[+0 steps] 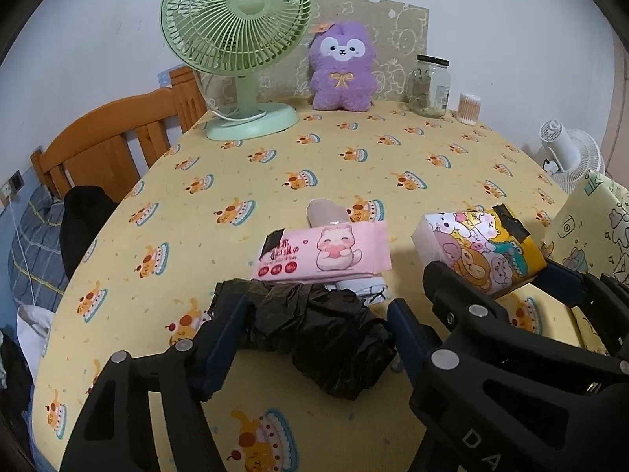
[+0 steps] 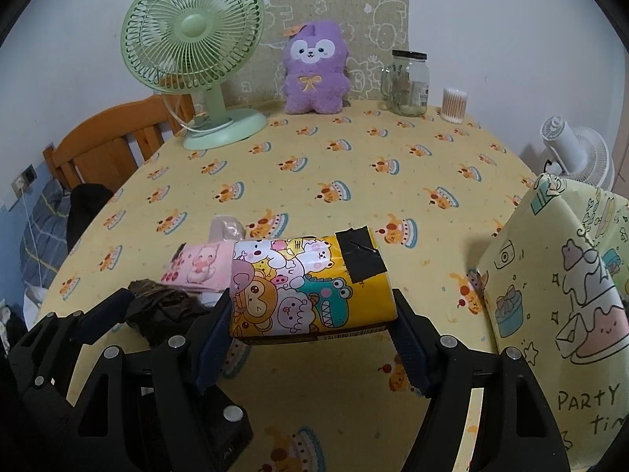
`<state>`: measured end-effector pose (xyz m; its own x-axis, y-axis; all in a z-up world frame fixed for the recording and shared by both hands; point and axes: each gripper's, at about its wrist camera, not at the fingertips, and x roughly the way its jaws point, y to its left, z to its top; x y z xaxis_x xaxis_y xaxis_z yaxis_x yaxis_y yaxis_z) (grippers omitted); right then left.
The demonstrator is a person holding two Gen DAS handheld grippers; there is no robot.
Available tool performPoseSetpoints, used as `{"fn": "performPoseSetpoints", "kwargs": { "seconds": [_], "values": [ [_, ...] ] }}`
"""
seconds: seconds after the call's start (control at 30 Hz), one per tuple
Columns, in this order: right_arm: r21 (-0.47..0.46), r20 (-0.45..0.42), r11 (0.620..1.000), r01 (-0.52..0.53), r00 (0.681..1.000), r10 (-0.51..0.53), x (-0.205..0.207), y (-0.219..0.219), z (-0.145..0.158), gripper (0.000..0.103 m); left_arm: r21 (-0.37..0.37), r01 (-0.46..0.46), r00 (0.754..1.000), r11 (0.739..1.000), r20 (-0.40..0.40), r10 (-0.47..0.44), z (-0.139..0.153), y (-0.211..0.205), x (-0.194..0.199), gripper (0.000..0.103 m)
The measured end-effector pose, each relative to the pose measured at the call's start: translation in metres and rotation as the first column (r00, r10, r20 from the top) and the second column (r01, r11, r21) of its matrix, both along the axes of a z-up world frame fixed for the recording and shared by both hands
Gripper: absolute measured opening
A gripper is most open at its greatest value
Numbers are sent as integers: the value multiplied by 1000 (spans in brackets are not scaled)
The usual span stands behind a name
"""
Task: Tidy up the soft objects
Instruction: 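Grasp the black plastic bag with the left gripper while the right gripper grasps the yellow cartoon box, then lift the black bag and cartoon box and carry them toward the gift box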
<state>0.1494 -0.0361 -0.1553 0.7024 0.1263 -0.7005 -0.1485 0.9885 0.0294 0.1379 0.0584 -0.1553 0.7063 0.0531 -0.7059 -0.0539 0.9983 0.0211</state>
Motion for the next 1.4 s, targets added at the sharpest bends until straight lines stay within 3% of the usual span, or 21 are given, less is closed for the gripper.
{"fn": "performPoseSetpoints", "kwargs": {
  "seconds": [0.37,0.73,1.4],
  "values": [
    [18,-7,1000,-11,1000,11,-6,0,0,76,-16,-19,1000,1000,-2,19,1,-2,-10,55],
    [31,15,999,-18,1000,18,-24,-4,10,76,-78,-7,1000,997,12,8,9,-4,-30,55],
    [45,116,998,-39,993,34,-62,-13,60,76,-69,-3,992,998,129,12,59,-14,-67,55]
  ]
}}
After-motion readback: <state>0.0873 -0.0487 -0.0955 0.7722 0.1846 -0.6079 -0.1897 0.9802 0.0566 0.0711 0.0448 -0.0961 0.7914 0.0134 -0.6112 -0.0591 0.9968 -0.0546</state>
